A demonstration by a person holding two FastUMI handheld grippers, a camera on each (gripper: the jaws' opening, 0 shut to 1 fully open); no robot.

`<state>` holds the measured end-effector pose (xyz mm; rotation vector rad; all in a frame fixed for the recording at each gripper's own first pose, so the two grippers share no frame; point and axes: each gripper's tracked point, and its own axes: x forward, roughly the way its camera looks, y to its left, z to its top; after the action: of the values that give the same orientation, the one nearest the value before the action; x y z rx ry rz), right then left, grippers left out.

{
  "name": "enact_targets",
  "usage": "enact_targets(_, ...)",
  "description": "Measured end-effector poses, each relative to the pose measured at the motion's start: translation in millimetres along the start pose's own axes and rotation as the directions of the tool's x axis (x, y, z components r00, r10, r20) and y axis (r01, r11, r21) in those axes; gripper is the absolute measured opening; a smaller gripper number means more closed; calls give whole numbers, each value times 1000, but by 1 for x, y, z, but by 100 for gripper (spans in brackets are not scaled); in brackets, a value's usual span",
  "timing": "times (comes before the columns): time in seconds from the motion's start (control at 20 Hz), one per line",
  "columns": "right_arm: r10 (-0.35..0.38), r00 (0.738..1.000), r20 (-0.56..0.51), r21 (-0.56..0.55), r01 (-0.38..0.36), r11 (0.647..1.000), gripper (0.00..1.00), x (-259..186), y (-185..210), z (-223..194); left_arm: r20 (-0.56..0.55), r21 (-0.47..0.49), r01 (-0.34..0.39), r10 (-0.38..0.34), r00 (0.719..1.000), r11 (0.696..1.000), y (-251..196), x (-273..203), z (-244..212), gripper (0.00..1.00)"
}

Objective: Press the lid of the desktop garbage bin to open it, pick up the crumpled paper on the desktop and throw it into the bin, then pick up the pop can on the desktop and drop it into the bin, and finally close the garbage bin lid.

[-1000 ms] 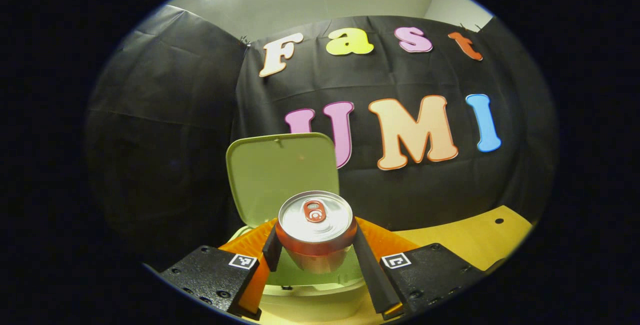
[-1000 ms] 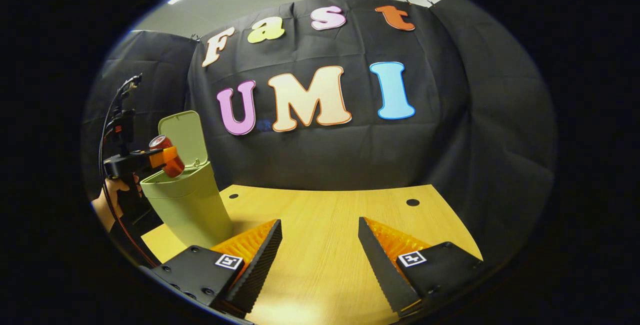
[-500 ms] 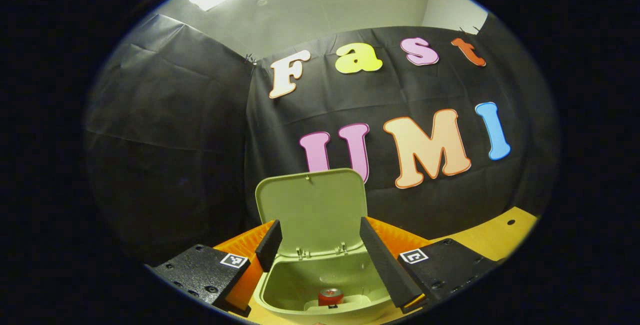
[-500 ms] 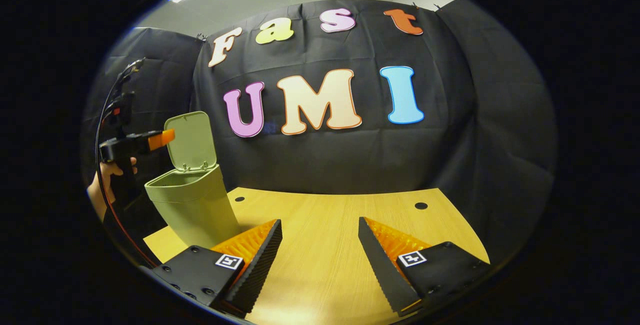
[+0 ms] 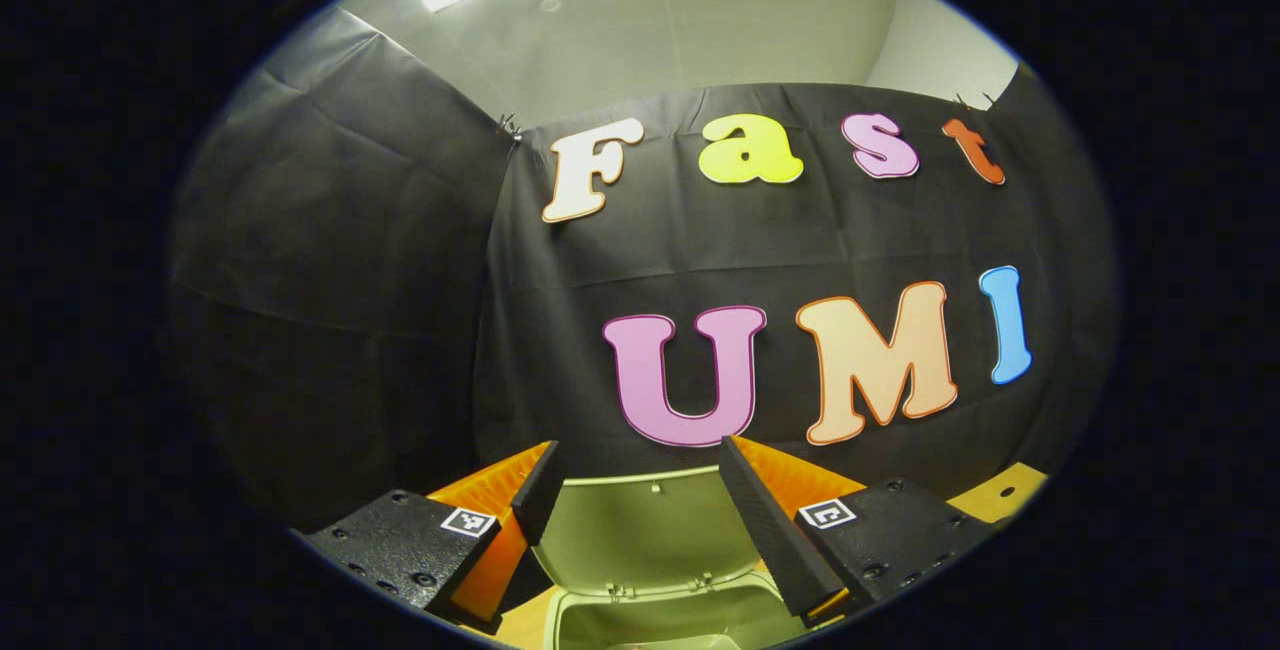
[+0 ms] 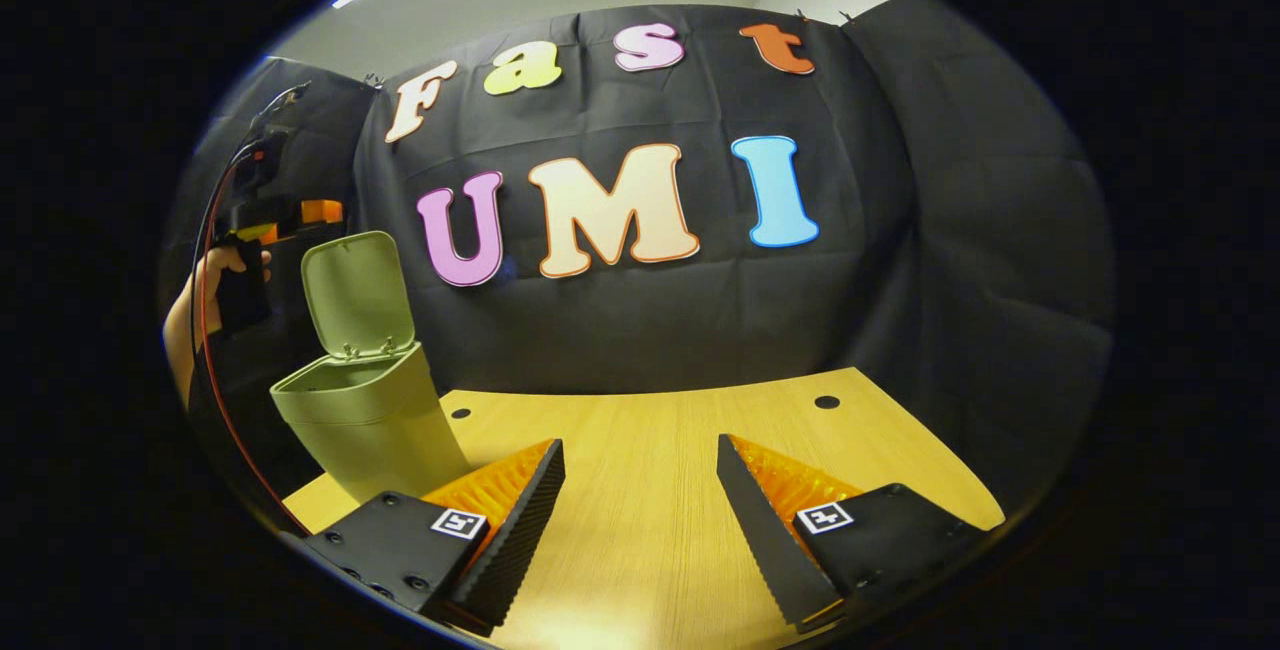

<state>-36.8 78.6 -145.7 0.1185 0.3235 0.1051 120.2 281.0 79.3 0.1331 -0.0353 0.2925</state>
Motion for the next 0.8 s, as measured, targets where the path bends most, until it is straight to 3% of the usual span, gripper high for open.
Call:
enact_targets(0.05,-10,1000,-1,-1,10,1000,96,2,2,-1,-4,-1,12,-12,1000,1000,0,10,1,94)
enact_targets(0.15,-21,1000,-2,1,21,1000,96,8,6,-1,-21,-4,21,-22,1000,1000,2,29,-1,99)
enact_targets(0.25,-23,1000,-3,-4,23,1000,96,10,12,-1,-53,-17,31,-32,998,999,3,39,-11,94)
enact_targets(0.3,-21,1000,-6,-11,21,1000,95,9,15,-4,-70,-21,38,-39,997,999,1,42,-17,99)
enact_targets(0.35,-18,1000,-9,-19,17,1000,96,9,17,-5,-87,-23,44,-46,995,999,0,45,-23,94)
enact_targets(0.4,-14,1000,-13,-26,13,1000,96,11,18,-6,-107,-27,45,-48,993,999,0,44,-30,99)
enact_targets(0.5,1,1000,-19,-32,-1,999,96,11,21,-6,-155,-55,48,-56,986,997,-3,40,-45,99)
enact_targets(0.55,11,1000,-20,-35,-12,999,96,11,23,-5,-141,-67,41,-50,989,997,-2,39,-41,94)
enact_targets(0.7,41,999,-15,-41,-42,998,96,8,23,1,-148,-67,34,-43,988,997,-4,25,-42,93)
enact_targets(0.8,66,998,-6,-40,-66,997,96,8,22,7,-141,-56,27,-34,989,998,-6,12,-41,98)
